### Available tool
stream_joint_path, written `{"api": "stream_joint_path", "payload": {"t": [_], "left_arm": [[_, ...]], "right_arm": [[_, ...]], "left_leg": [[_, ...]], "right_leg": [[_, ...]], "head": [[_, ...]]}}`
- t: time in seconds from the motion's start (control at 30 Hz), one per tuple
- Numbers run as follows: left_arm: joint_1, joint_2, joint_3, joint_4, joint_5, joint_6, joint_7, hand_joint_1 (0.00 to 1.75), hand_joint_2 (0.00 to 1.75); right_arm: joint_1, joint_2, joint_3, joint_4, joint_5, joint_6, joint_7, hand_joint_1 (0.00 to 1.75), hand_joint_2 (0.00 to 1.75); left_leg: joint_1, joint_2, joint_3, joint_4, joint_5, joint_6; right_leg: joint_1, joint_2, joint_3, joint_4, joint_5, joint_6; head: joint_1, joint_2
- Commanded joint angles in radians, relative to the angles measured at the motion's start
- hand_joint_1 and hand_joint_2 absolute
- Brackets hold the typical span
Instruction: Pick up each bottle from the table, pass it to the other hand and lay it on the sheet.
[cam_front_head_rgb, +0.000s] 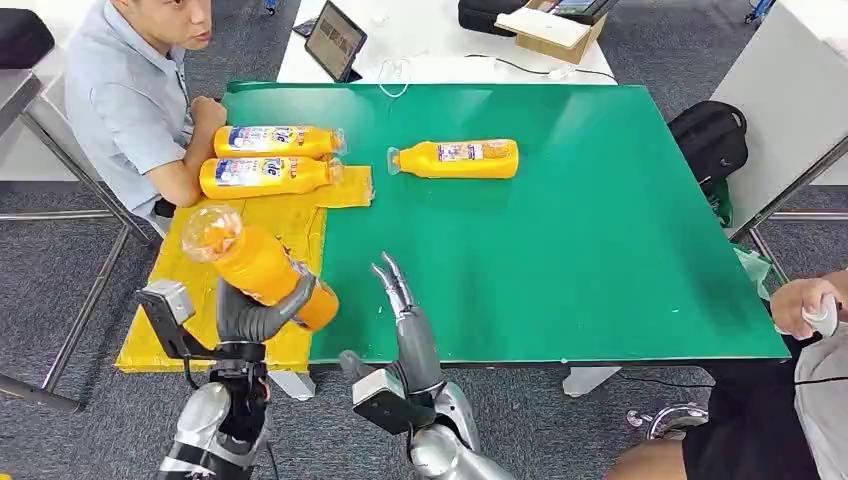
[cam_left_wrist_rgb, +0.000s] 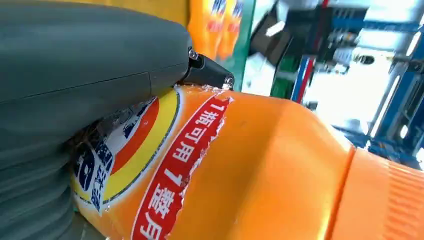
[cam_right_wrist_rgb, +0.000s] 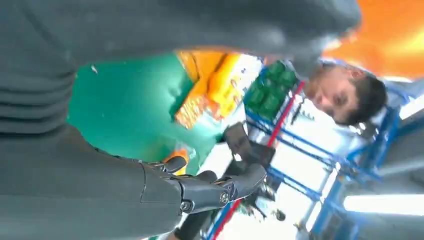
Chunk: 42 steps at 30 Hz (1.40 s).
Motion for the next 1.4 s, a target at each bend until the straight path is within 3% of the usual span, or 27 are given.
{"api": "stream_joint_path", "payload": {"t": [0.03,0.2,0.33,0.8,0.83,0.87,0.9,0.97,1.2,1.4], "left_arm": [[-0.221,0.126,0.072,0.309,-0.393,0.130,0.030,1.75,1.75],[-0.405,0.173,0.049,0.595,-0.720,0.173,0.096,1.75,1.75],[-0.536,0.209,-0.041,0.826,-0.972,0.141,0.200,1.75,1.75],[-0.584,0.197,-0.056,0.953,-1.045,0.082,0.244,1.75,1.75],[-0.614,0.183,-0.073,1.024,-1.087,0.019,0.266,1.75,1.75],[-0.623,0.182,-0.082,1.040,-1.098,-0.013,0.267,1.41,1.75],[-0.628,0.180,-0.081,1.053,-1.090,-0.059,0.253,0.31,1.75],[-0.619,0.183,-0.064,1.053,-1.059,-0.121,0.204,0.00,1.75],[-0.567,0.199,-0.064,0.988,-1.017,-0.171,0.045,0.00,1.75],[-0.561,0.203,-0.080,0.970,-1.020,-0.188,0.016,0.00,1.75]], "right_arm": [[0.049,-0.027,-0.058,-0.173,0.060,-0.019,0.001,0.00,0.00],[0.023,-0.033,0.022,-0.164,0.029,-0.019,0.001,0.00,0.00],[0.014,-0.044,0.061,-0.163,-0.011,-0.019,0.001,0.00,0.00],[0.011,-0.050,0.069,-0.153,-0.032,-0.004,0.001,0.00,0.00],[0.003,-0.051,0.065,-0.144,-0.045,0.007,0.001,0.00,0.00],[0.001,-0.051,0.061,-0.145,-0.050,0.013,0.001,0.00,0.00],[0.001,-0.053,0.059,-0.149,-0.057,0.021,0.001,0.00,0.00],[0.000,-0.055,0.057,-0.152,-0.066,0.032,0.001,0.00,0.00],[-0.010,-0.058,0.075,-0.145,-0.080,0.046,0.001,0.00,0.00],[-0.015,-0.060,0.075,-0.145,-0.085,0.048,0.001,0.00,0.00]], "left_leg": [[0.000,-0.001,0.003,-0.001,0.000,-0.001],[0.000,-0.004,0.004,-0.001,0.000,-0.001],[0.001,-0.001,0.003,0.000,0.001,-0.001],[0.001,0.000,0.004,0.000,-0.001,-0.001],[0.001,0.000,0.003,0.000,0.000,-0.001],[0.001,-0.001,0.004,0.000,-0.001,-0.001],[0.001,-0.001,0.005,0.001,-0.002,-0.001],[0.001,-0.001,0.003,0.001,0.000,-0.001],[0.001,0.001,0.005,0.000,-0.002,-0.001],[0.001,0.001,0.006,0.000,-0.002,-0.001]], "right_leg": [[0.000,-0.001,0.003,0.000,-0.001,-0.002],[0.000,-0.004,0.004,0.001,-0.001,-0.002],[0.001,-0.001,0.002,0.000,0.000,-0.002],[0.001,-0.001,0.004,0.001,-0.001,-0.003],[0.001,-0.001,0.003,0.001,0.000,-0.002],[0.001,-0.001,0.004,0.001,-0.001,-0.003],[0.001,-0.001,0.006,0.002,-0.002,-0.003],[0.001,-0.002,0.003,0.001,-0.001,-0.003],[0.001,0.001,0.005,0.001,-0.001,-0.003],[0.001,0.001,0.006,0.001,-0.001,-0.003]], "head": [[0.000,0.000],[0.000,0.000],[0.000,0.000],[0.000,0.000],[0.000,0.000],[0.000,0.000],[0.000,0.000],[0.000,0.000],[0.001,0.000],[0.000,0.000]]}}
